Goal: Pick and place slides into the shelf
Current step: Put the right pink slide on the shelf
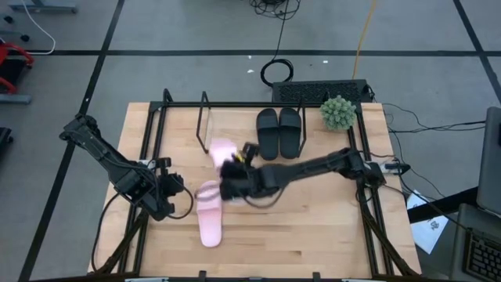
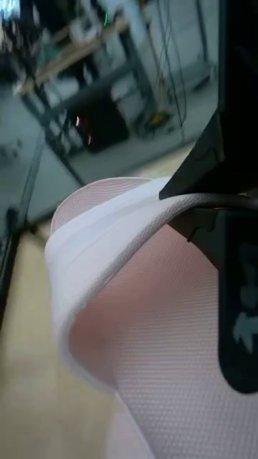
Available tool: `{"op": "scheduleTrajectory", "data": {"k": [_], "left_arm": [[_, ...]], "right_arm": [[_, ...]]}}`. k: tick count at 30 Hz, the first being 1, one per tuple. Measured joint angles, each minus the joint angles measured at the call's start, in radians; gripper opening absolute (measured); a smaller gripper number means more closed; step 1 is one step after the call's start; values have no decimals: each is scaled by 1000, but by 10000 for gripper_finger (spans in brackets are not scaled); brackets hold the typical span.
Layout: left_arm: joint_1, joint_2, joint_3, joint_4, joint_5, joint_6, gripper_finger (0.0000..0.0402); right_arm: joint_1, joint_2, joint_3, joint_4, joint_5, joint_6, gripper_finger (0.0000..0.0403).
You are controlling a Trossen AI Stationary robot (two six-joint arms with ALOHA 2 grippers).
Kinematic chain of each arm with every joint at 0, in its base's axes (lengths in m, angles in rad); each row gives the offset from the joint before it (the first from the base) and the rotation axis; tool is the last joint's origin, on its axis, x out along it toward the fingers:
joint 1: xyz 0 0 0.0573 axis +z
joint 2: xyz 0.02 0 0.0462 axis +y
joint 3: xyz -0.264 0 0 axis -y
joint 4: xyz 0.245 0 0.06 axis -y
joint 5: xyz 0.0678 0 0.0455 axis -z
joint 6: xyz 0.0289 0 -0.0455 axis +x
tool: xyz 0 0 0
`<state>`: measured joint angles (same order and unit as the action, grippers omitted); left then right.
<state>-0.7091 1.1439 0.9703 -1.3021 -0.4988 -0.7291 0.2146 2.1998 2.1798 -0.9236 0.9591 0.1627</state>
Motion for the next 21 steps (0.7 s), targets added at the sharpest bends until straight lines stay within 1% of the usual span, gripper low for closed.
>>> {"op": "scheduleTrajectory", "data": {"k": [2, 4, 6, 7, 10, 13, 17, 21], "left_arm": [[2, -1, 0, -78, -1, -32, 24], [3, -13, 0, -177, -11, -94, 24], [3, -34, -1, -269, -50, -172, 24], [3, -51, -2, -279, -71, -202, 24], [4, -138, -6, -242, -136, -198, 24], [25, -216, -5, -274, -180, -219, 24], [65, -326, -5, -269, -208, -242, 24], [107, -389, -5, -268, -237, -243, 24]], "right_arm": [[-42, 0, 15, -7, 1, -8, 1], [-87, 0, 15, -5, -20, 3, 1], [-128, 0, 10, -1, -21, 14, 1], [-149, 0, 3, 11, -25, 17, 1], [-209, 0, -22, 41, -52, 17, 1], [-262, 0, -51, 42, -72, 29, 1], [-313, 0, -118, 95, -97, 34, 1], [-341, 2, -176, 179, -111, -2, 0]]}}
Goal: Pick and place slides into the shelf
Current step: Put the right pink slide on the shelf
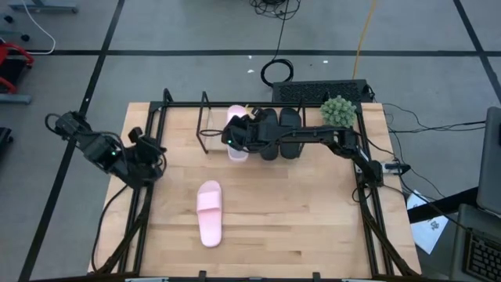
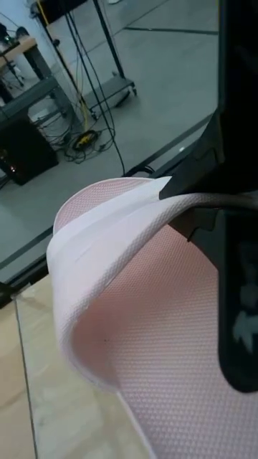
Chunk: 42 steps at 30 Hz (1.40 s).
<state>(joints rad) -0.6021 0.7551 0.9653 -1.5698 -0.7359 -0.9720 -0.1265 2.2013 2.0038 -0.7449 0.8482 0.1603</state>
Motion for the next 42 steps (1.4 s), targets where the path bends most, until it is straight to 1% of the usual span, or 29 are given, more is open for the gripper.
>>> {"op": "scheduleTrajectory", "data": {"k": [3, 8, 17, 25, 35, 40, 42], "left_arm": [[28, -20, 0, -1, 0, 19, 24], [63, -10, 0, 1, 0, 56, 24], [107, 10, 0, 3, -7, 87, 24], [121, 10, 0, 4, -6, 87, 24], [121, 11, 0, 25, -4, 89, 24], [121, 11, 0, 73, 2, 142, 24], [121, 11, 0, 86, 2, 157, 24]], "right_arm": [[-15, -2, -27, 51, -15, -24, 0], [-38, -2, -64, 90, -15, -41, 0], [-58, -2, -112, 89, -16, -42, 0], [-63, -2, -163, 142, -16, -49, 0], [-89, -2, -165, 144, -19, -53, 0], [-97, -2, -165, 144, -63, -52, 0], [-97, -2, -165, 145, -65, -52, 0]]}}
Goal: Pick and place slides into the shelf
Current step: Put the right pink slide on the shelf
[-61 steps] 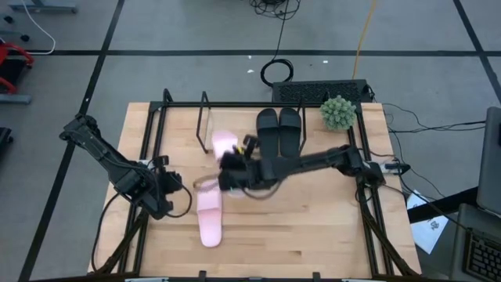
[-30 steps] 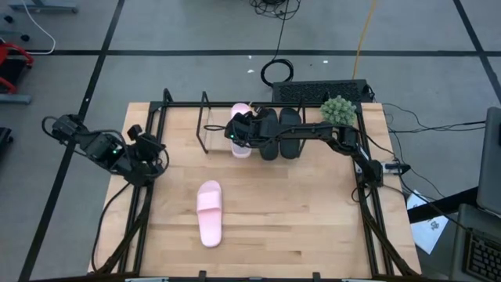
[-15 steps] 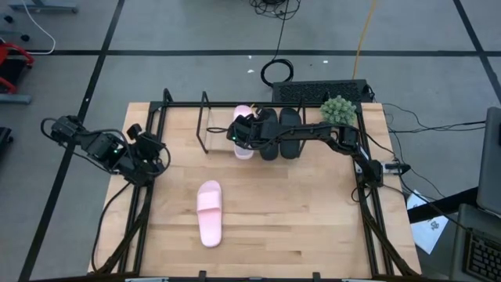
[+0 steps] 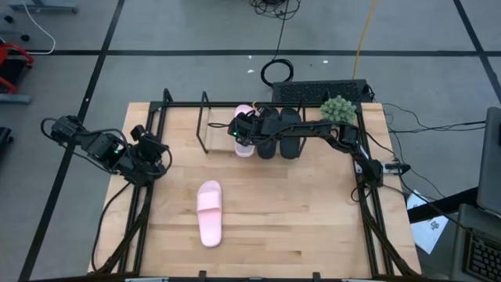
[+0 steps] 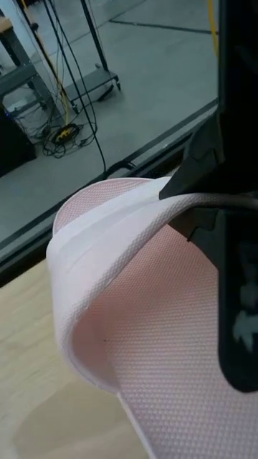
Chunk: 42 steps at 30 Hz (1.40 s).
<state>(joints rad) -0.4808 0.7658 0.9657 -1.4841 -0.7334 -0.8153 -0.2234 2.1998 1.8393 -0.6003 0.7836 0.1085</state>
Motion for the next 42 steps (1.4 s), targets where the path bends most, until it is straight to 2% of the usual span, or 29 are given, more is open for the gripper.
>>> {"op": "scheduleTrajectory", "data": {"k": [8, 19, 42], "left_arm": [[0, 0, 0, 2, 0, 2, 24], [0, 0, 0, 1, 0, 9, 24], [0, 0, 0, 1, 8, 9, 24]], "right_arm": [[0, 0, -3, 2, 0, 3, 0], [2, -5, -90, 62, 1, 43, 2], [1, -2, -92, 92, -78, 29, 118]]}}
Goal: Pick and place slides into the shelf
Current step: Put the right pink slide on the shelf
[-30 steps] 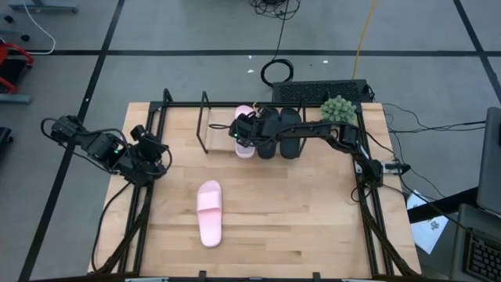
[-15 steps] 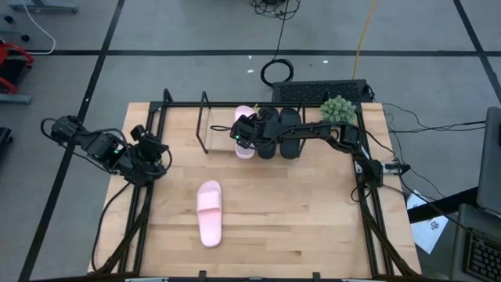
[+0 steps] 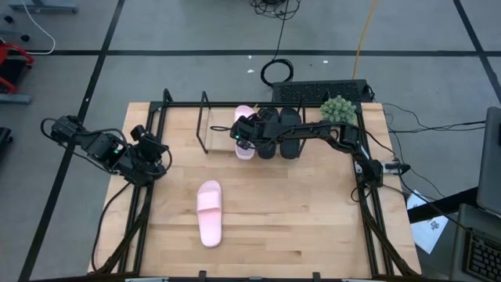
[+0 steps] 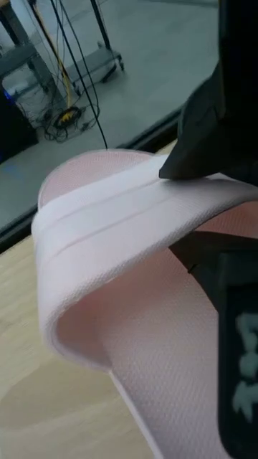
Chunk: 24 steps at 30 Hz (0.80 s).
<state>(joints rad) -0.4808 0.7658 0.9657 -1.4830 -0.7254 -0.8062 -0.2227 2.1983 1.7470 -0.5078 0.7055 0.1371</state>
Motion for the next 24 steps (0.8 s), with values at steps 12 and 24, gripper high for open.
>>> {"op": "scheduleTrajectory", "data": {"k": [12, 24], "left_arm": [[0, 0, 0, 0, 0, 12, 24], [0, 0, 0, 0, 0, 13, 24]], "right_arm": [[2, 0, 0, 2, -27, 4, 163], [9, -42, -3, -20, -42, -12, 198]]}}
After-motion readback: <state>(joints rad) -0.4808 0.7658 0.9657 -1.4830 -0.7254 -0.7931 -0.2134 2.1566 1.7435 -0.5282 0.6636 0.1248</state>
